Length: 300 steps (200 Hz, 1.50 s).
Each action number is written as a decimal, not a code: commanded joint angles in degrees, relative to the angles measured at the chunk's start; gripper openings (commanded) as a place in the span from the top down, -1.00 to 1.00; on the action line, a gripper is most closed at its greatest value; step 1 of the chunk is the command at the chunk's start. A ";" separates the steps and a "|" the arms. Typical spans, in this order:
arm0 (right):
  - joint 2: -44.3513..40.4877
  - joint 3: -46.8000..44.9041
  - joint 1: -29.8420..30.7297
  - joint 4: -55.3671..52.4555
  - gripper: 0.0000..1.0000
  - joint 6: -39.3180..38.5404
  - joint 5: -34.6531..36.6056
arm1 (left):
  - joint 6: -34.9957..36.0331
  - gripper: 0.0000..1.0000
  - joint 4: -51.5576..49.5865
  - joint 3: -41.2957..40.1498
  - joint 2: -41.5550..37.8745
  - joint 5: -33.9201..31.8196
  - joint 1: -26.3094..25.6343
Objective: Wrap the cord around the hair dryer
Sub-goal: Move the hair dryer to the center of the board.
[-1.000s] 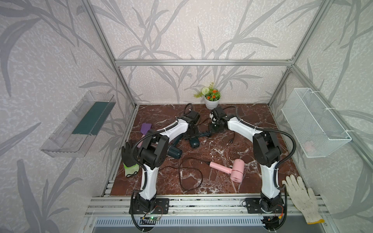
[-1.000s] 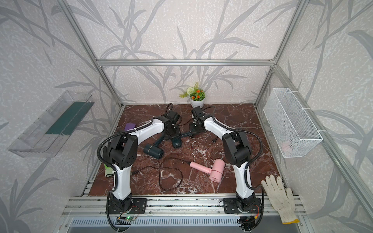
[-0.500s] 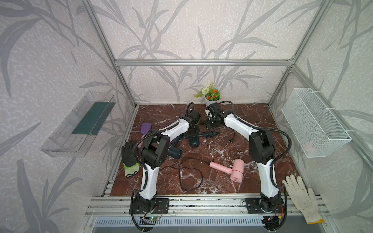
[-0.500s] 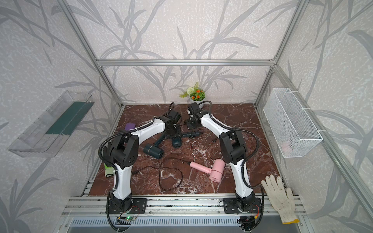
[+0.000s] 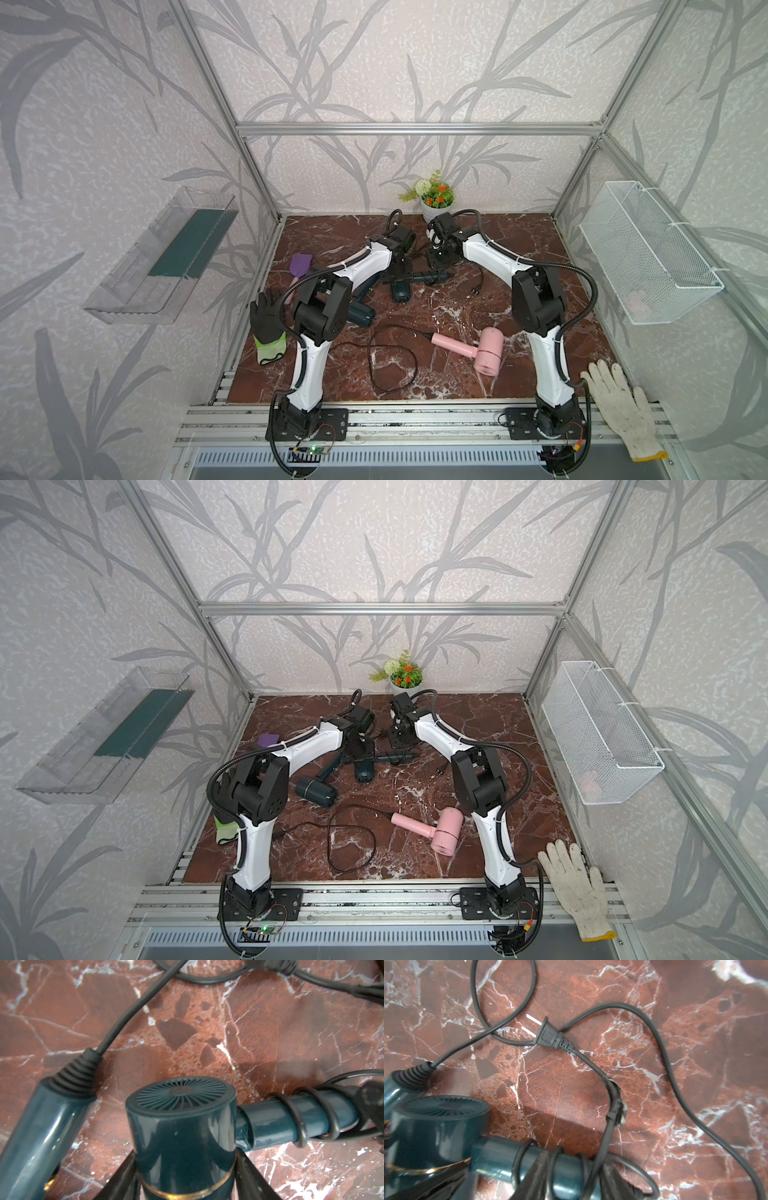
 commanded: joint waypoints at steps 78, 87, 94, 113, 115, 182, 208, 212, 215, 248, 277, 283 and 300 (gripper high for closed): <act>-8.64 0.32 -3.09 -2.44 -0.08 -0.72 4.50 | -0.54 0.08 -4.64 5.48 7.88 -1.01 -0.74; -9.13 -0.03 -3.34 -2.29 -0.08 -0.59 4.49 | -0.56 0.07 -4.68 5.89 8.13 -0.89 -0.74; -9.56 -0.37 -3.31 -2.32 -0.08 -0.43 4.57 | -0.56 0.07 -4.65 6.46 8.27 -0.77 -0.79; -10.82 -1.34 -3.32 -2.27 -0.08 -0.04 4.49 | -0.62 0.06 -5.41 8.85 9.31 -0.55 -0.81; -11.02 -1.48 -3.34 -2.27 -0.08 0.08 4.50 | -0.58 0.05 -5.50 9.16 9.49 -0.56 -0.78; -17.51 -8.75 -3.36 -0.73 -0.08 2.73 4.64 | 1.30 0.00 -11.20 22.52 15.21 -2.91 -0.54; -20.00 -11.11 -3.31 -0.75 -0.09 3.66 4.57 | 2.46 -0.13 -13.31 26.48 15.65 -3.12 -0.30; -20.30 -11.33 -3.32 -0.88 -0.09 3.74 4.57 | 2.68 -0.17 -13.62 26.85 15.38 -3.12 -0.37; -20.63 -11.51 -3.31 -1.02 -0.10 3.87 4.57 | 2.90 -0.19 -13.62 27.04 15.04 -3.18 -0.32; -23.64 -13.24 -3.32 -3.06 -0.13 5.47 4.96 | 3.94 -0.46 -12.64 25.29 7.59 -3.88 -0.30; -25.99 -14.56 -3.27 -5.36 -0.15 7.61 5.19 | 2.92 -0.75 -11.31 20.09 -3.24 -7.20 -0.10; -26.38 -14.87 -3.25 -5.84 -0.15 7.91 5.23 | 2.18 -0.76 -11.08 18.36 -5.51 -7.86 0.17; -27.52 -15.93 -3.01 -6.84 -0.16 8.67 5.07 | -0.15 -0.76 -10.97 12.79 -12.32 -9.32 1.04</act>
